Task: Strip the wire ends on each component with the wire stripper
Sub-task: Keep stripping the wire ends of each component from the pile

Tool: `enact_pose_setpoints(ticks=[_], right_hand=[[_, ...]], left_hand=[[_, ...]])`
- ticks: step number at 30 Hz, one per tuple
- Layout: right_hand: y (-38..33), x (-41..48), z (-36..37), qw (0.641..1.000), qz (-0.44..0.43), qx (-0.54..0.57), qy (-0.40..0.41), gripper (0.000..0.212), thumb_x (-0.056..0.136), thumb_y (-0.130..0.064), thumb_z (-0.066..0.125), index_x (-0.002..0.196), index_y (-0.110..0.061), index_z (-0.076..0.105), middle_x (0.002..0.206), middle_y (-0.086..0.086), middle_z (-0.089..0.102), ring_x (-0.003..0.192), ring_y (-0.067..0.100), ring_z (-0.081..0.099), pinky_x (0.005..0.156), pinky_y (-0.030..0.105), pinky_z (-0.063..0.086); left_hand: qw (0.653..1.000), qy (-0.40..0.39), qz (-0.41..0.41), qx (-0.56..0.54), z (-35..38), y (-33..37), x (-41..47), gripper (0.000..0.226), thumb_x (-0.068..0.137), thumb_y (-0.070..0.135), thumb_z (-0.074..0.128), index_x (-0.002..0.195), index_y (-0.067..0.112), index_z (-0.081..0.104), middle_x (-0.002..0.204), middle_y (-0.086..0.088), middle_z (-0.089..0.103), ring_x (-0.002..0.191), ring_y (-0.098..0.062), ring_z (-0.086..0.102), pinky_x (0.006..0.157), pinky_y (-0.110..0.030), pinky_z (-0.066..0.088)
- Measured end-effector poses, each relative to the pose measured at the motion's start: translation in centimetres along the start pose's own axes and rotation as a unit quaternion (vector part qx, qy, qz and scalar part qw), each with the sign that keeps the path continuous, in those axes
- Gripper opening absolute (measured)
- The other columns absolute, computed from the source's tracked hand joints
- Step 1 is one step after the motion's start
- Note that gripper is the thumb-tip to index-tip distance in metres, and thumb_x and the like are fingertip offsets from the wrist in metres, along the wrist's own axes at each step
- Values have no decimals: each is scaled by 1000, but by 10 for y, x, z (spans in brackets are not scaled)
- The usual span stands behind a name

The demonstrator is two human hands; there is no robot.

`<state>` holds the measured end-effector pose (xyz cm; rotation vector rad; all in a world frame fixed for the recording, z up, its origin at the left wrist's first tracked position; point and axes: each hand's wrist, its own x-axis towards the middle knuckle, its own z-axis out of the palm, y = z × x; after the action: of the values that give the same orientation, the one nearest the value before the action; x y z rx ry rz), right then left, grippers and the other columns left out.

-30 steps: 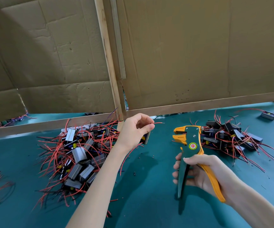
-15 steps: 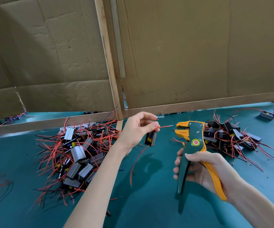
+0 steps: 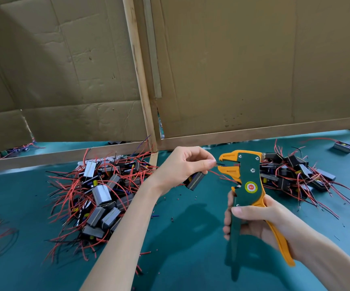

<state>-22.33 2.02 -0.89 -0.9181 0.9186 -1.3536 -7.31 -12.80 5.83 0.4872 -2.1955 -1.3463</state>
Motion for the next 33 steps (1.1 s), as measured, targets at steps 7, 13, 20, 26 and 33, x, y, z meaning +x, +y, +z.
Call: enact_pose_setpoints(ticks=[7, 13, 20, 26, 33], right_hand=[[-3, -3, 4, 999, -8, -23, 22, 47, 48, -19, 97, 83, -7, 68, 75, 30, 60, 68, 43, 63, 67, 50, 55], [-2, -6, 6, 999, -8, -43, 26, 47, 48, -22, 98, 81, -6, 67, 72, 26, 59, 66, 40, 62, 64, 47, 55], [-3, -8, 13, 997, 9, -67, 46, 50, 42, -31, 99, 71, -9, 65, 65, 25, 56, 57, 36, 59, 58, 43, 54], [-2, -13, 25, 992, 26, -76, 99, 36, 45, -27, 90, 63, -13, 62, 57, 20, 52, 46, 30, 53, 47, 36, 50], [5, -6, 26, 991, 21, -30, 126, 21, 57, -20, 81, 62, -12, 63, 59, 18, 53, 48, 30, 55, 48, 36, 51]], left_hand=[[1000, -13, -2, 15, -3, 4, -2, 9, 90, 15, 65, 83, 17, 69, 73, 4, 64, 70, -6, 56, 76, -21, 46], [999, -26, -1, 21, -3, 7, -4, 8, 90, 14, 64, 91, 8, 70, 81, -6, 64, 70, -8, 55, 77, -23, 47], [999, -39, -1, 24, -6, 7, -6, 8, 91, 12, 62, 90, 9, 70, 67, 14, 62, 69, -6, 54, 75, -16, 45], [998, -60, -13, 34, -6, 7, -6, 14, 94, 20, 60, 89, 13, 72, 75, 2, 62, 74, -9, 53, 78, -21, 43], [992, -98, -49, 63, 4, -10, -2, 26, 102, 19, 44, 80, 20, 57, 70, 6, 61, 74, -14, 52, 74, -30, 40]])
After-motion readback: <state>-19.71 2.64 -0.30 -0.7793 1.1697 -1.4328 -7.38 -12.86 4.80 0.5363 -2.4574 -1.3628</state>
